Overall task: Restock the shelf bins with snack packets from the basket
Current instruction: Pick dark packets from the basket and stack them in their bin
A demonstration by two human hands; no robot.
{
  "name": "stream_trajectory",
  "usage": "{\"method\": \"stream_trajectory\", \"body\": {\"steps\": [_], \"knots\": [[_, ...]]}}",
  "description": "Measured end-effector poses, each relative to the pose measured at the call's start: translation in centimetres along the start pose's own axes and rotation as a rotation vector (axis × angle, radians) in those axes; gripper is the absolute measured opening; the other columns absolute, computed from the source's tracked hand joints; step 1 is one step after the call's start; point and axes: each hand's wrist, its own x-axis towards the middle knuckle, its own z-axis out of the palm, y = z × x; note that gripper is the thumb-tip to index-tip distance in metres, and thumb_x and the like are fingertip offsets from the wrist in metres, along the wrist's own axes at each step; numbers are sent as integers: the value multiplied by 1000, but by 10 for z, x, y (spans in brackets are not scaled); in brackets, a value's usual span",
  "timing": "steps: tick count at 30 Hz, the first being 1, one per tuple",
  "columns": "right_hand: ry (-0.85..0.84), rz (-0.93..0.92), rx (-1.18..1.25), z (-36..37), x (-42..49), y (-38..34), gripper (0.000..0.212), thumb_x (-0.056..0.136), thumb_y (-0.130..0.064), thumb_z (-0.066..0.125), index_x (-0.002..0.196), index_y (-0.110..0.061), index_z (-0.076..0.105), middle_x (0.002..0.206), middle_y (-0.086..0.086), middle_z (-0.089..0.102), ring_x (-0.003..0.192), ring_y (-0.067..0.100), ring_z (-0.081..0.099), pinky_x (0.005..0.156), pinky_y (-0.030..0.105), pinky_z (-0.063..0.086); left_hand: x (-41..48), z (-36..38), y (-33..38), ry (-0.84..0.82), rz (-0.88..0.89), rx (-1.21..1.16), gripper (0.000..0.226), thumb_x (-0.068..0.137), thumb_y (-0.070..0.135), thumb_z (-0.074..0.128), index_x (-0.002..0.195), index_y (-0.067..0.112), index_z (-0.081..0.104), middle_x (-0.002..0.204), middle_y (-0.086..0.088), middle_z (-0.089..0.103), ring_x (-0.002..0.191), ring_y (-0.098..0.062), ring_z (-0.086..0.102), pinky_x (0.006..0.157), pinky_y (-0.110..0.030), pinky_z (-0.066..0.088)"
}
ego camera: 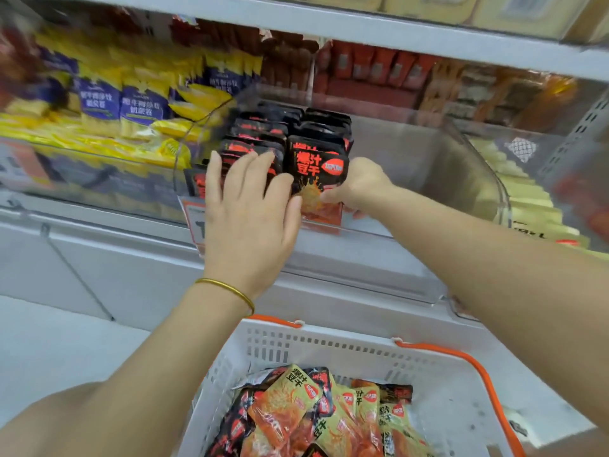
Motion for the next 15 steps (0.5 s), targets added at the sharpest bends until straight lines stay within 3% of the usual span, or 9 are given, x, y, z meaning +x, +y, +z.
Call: {"method": "stream_trajectory", "body": {"steps": [5,10,15], "knots": [[0,37,173,13,6,-9,27,84,-16,71,96,6,64,81,22,70,74,32,71,67,44,60,0,0,-1,7,-3,3,35,95,31,37,103,12,65,123,-12,57,121,-32,48,114,-52,16],[-71,74,244,16,7,-8,30,85,-20,70,98,7,63,84,20,71,77,33,71,71,45,59,-1,1,-2,-7,5,16,36,95,32,36,103,12,65,123,-11,57,121,-31,48,113,-52,17],[-80,119,262,3,-5,-10,24,83,-12,72,77,0,52,68,14,60,67,30,65,70,43,59,-1,-1,-3,10,13,-34,35,95,31,38,106,12,64,126,-12,55,122,-31,46,114,-52,16]]}}
